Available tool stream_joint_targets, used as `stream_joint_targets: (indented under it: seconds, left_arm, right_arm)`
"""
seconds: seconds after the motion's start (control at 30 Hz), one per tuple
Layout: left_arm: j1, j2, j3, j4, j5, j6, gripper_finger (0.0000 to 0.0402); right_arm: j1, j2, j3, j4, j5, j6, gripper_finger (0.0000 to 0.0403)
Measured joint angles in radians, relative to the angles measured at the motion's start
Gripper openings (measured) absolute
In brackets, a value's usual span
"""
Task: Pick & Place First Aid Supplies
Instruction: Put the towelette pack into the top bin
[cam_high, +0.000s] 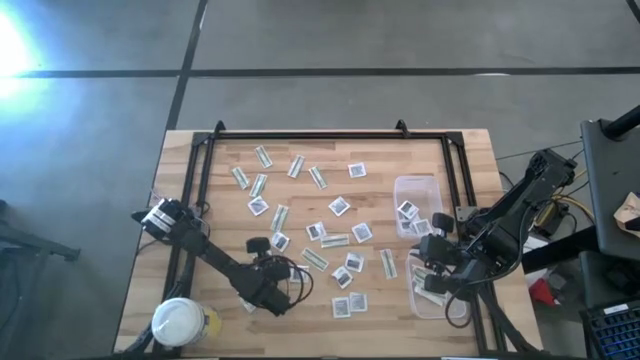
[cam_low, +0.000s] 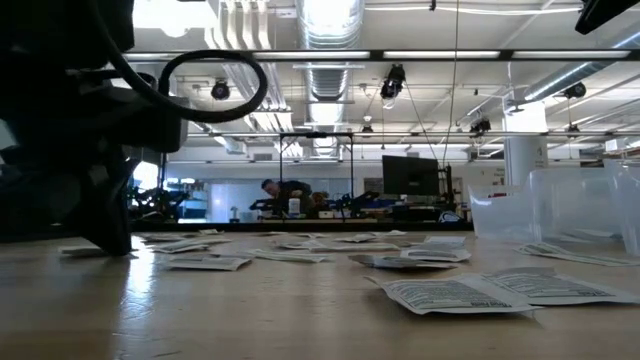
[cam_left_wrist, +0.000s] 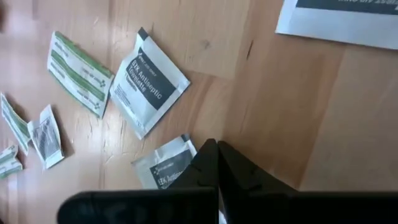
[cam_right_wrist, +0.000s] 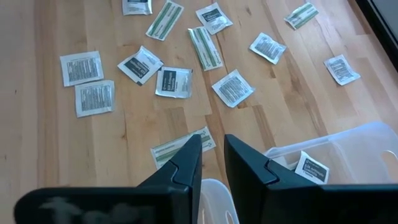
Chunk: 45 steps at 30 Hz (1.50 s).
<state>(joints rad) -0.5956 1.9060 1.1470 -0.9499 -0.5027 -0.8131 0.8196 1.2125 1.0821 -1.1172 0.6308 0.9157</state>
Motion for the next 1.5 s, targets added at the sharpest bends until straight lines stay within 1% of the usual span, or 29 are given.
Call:
stream_joint_targets:
  seconds: [0.23, 0.33, 0.4, 0.53, 0.6, 0.67, 0.77, 1.03, 1.13, 1.23, 1.33, 1.43, 1.5]
  left_arm:
    - [-0.013, -0.005, 0.031, 0.022, 0.001, 0.0, 0.0]
    - [-0.021, -0.01, 0.062, -0.012, -0.034, 0.004, 0.0]
    - [-0.023, -0.019, 0.085, -0.079, -0.052, -0.02, 0.0]
    - [-0.023, -0.046, 0.103, -0.273, -0.051, -0.14, 0.0]
    - [-0.023, -0.065, 0.09, -0.335, -0.031, -0.196, 0.0]
    - [-0.021, -0.085, 0.07, -0.358, -0.001, -0.226, 0.0]
    - [-0.017, -0.102, 0.031, -0.323, 0.023, -0.229, 0.0]
    - [0.0, -0.126, -0.115, -0.122, 0.104, -0.221, 0.0]
    - [0.018, -0.13, -0.154, -0.094, 0.147, -0.22, 0.0]
    - [0.033, -0.132, -0.182, -0.062, 0.15, -0.213, 0.0]
    - [0.043, -0.151, -0.208, 0.003, 0.143, -0.166, 0.0]
    - [0.049, -0.161, -0.212, 0.063, 0.129, -0.131, 0.0]
    - [0.049, -0.162, -0.211, 0.069, 0.127, -0.123, 0.0]
  right_arm:
    - [0.0, 0.0, -0.002, 0.003, -0.001, 0.0, 0.007]
    - [0.0, 0.0, -0.003, 0.003, -0.001, 0.0, 0.0073]
    - [0.0, 0.0, -0.003, 0.003, -0.001, 0.0, 0.0075]
    - [0.0, 0.0, -0.003, 0.006, -0.001, 0.0, 0.0071]
    - [0.0, 0.0, -0.003, 0.007, -0.001, 0.0, 0.0068]
    - [0.0, 0.0, -0.004, 0.008, -0.001, 0.0, 0.0065]
    - [0.0, 0.0, -0.007, 0.011, -0.001, 0.0, 0.0063]
    - [0.0, 0.0, -0.017, 0.07, -0.002, -0.001, 0.0072]
    - [0.0, 0.0, -0.019, 0.087, -0.002, -0.014, 0.0075]
    - [0.0, 0.0, -0.021, 0.105, -0.002, -0.023, 0.0073]
    - [-0.002, 0.0, -0.032, 0.141, -0.001, -0.049, 0.0068]
    - [-0.005, 0.0, -0.053, 0.186, 0.0, -0.07, 0.0064]
    - [-0.011, 0.0, -0.074, 0.231, 0.0, -0.092, 0.0063]
